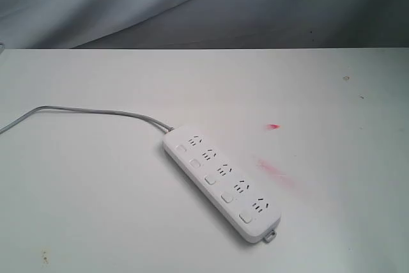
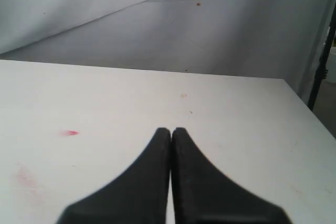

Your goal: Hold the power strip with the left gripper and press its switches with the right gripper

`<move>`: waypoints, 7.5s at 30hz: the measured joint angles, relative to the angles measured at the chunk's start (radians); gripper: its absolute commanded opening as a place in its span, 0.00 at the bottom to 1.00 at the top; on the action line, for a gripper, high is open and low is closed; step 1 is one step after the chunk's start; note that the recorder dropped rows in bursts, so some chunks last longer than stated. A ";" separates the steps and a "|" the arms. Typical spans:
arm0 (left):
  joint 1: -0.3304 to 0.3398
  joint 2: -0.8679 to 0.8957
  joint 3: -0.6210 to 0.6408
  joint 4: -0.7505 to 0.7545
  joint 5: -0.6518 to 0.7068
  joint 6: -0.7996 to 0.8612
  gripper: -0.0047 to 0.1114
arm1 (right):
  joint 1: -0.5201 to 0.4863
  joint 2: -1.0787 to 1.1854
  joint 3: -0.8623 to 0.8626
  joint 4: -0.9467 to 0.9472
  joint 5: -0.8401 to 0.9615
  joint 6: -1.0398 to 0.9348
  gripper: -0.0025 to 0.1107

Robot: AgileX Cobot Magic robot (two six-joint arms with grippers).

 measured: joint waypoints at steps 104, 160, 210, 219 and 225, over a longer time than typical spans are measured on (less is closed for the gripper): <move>-0.466 2.095 -1.474 -0.025 0.581 1.028 0.04 | 0.604 1.757 -0.936 0.397 0.473 -0.232 0.02; -0.473 2.159 -1.495 0.024 0.572 0.998 0.04 | 0.639 1.853 -1.013 0.432 0.523 -0.213 0.02; -0.473 2.159 -1.497 0.046 0.607 0.833 0.04 | 0.708 1.871 -1.133 0.248 0.473 -0.090 0.02; -0.473 2.159 -1.497 0.046 0.608 0.828 0.04 | 0.711 1.885 -1.133 0.156 0.473 -0.021 0.02; -0.473 2.159 -1.497 0.046 0.608 0.825 0.04 | 0.711 1.890 -1.133 0.149 0.473 -0.019 0.02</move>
